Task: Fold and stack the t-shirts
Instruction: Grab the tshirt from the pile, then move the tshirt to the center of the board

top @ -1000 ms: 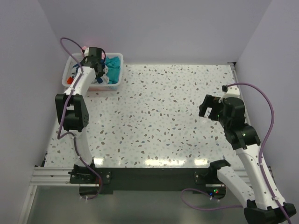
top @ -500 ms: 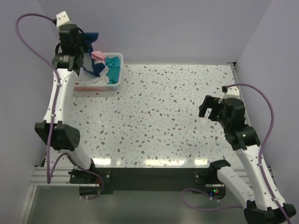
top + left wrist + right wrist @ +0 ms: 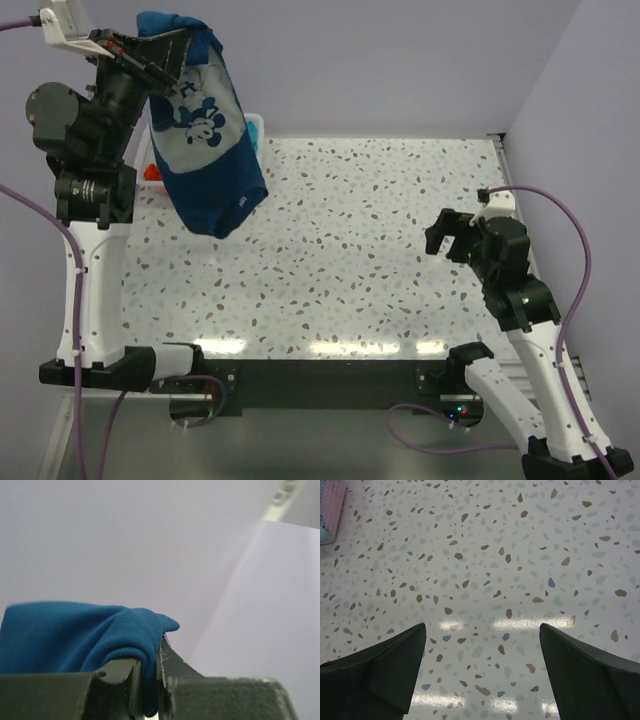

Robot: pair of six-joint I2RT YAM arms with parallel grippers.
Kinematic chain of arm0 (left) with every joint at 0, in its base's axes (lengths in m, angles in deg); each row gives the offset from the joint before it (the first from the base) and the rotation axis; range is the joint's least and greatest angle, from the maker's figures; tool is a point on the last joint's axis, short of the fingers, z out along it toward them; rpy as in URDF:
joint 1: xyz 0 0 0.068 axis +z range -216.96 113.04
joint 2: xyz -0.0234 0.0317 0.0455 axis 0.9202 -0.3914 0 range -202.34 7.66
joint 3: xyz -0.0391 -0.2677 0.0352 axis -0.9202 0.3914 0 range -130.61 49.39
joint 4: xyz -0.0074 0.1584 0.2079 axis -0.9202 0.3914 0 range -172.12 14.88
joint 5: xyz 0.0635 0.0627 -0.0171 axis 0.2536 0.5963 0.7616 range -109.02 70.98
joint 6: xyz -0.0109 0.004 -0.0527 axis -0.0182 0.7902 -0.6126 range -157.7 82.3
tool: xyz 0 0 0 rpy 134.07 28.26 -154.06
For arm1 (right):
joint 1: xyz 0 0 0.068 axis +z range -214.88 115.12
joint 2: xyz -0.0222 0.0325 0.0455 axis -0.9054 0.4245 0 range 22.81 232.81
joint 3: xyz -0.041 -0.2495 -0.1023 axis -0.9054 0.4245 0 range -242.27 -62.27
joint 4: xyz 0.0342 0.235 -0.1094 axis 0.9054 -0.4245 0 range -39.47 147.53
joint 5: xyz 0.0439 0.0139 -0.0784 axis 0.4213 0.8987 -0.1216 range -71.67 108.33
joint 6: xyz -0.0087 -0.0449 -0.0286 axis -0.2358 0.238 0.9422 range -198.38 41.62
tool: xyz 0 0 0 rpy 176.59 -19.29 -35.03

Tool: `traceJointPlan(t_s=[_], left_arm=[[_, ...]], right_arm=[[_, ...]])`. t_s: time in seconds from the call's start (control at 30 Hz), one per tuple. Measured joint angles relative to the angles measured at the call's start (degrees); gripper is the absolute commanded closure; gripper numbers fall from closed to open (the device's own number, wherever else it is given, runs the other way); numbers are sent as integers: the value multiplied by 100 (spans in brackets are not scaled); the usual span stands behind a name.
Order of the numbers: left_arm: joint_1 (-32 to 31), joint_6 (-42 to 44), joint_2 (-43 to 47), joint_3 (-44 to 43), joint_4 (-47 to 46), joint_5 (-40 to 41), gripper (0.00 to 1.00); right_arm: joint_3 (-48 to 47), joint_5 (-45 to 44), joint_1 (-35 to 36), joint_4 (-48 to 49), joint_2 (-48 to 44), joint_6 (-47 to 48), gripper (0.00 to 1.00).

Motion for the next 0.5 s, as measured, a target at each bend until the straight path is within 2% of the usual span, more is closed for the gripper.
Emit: traceJointPlan(t_s=[0.13, 0.23, 0.33, 0.5], left_arm=[[-197, -708, 398, 660, -1150, -1285, 100], [-509, -1019, 673, 1294, -1652, -1718, 100], [-1056, -1108, 876, 1930, -1895, -1777, 99], [-2275, -855, 664, 2476, -1805, -1423, 83]], right_arm=[[0, 2, 0, 11, -125, 2, 1], [0, 2, 0, 17, -203, 0, 1], [0, -4, 0, 15, -260, 0, 1], [0, -46, 0, -22, -262, -2, 1]])
